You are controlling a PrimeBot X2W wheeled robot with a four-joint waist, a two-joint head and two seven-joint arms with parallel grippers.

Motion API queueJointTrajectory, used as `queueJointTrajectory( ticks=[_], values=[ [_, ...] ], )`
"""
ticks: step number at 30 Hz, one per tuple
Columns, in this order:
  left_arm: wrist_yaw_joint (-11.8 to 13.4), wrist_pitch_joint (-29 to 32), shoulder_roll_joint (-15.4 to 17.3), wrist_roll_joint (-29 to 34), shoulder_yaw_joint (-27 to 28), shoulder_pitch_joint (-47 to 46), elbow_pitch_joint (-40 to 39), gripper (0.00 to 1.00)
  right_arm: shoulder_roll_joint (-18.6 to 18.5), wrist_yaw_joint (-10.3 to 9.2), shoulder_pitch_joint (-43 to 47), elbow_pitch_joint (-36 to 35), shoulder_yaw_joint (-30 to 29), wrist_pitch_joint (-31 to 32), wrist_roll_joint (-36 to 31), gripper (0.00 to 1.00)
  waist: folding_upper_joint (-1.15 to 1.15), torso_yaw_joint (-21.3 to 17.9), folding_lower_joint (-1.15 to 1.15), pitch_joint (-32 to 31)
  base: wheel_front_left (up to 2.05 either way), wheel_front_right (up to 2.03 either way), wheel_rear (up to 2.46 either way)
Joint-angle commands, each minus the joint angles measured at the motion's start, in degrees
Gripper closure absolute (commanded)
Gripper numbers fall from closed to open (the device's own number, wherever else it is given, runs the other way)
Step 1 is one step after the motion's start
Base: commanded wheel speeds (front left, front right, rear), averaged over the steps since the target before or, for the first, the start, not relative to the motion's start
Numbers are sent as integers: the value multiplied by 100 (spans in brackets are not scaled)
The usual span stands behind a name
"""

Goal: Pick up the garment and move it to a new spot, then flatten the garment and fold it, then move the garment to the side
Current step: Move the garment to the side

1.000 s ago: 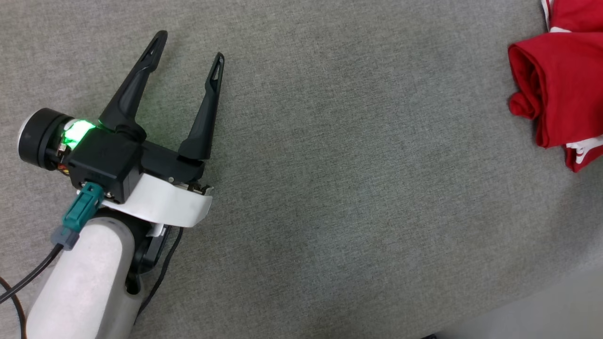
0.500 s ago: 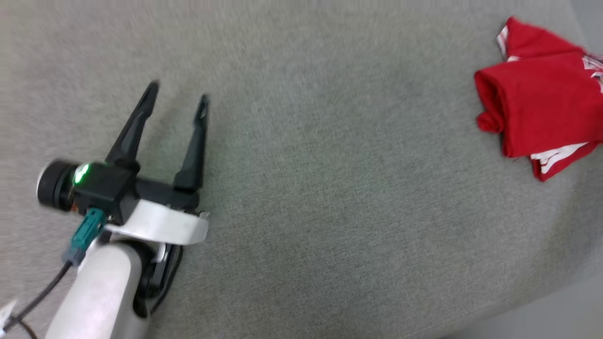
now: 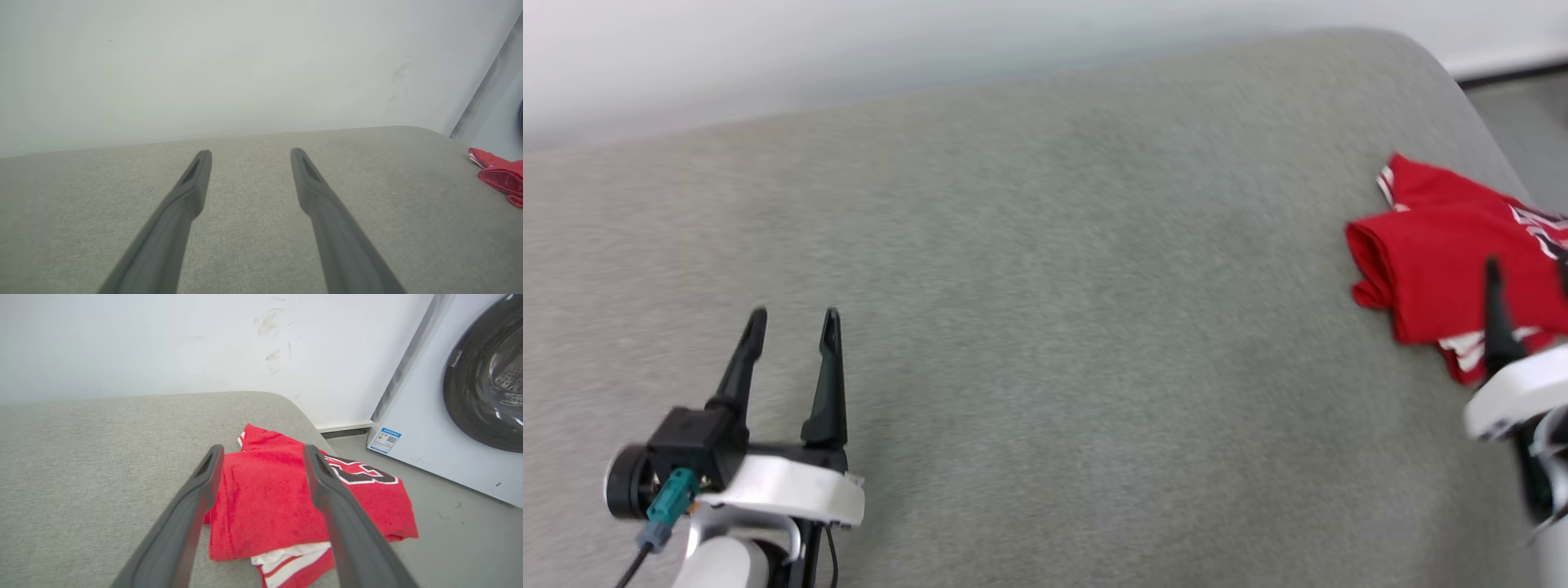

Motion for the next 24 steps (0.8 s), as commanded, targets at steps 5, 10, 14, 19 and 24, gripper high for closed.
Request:
queueJointTrajectory(
  ticks=[5, 10, 14, 19, 24],
  values=[
    [25, -119, -109, -140, 130, 250, 342, 0, 465, -6, 937, -1298, 330, 364, 210, 0, 0, 593, 1, -571, 0, 0, 0],
    [20, -182, -86, -148, 248, 409, 594, 0, 787, -6, 1587, -2263, 614, 620, 348, 0, 0, 839, 1, -851, 0, 0, 0],
    [-37, -194, -83, -125, 247, 478, 721, 0, 926, -6, 1992, -2817, 724, 772, 404, 0, 0, 926, 1, -1008, 0, 0, 0],
    [-79, -211, -133, -87, 206, 605, 833, 0, 1000, -6, 2413, -3304, 836, 958, 440, 0, 0, 960, 1, -1187, 0, 0, 0],
    [-137, -220, -180, -42, 147, 749, 961, 0, 1031, -6, 2703, -3508, 945, 1106, 438, 0, 0, 1006, 1, -1333, 0, 0, 0]
  ],
)
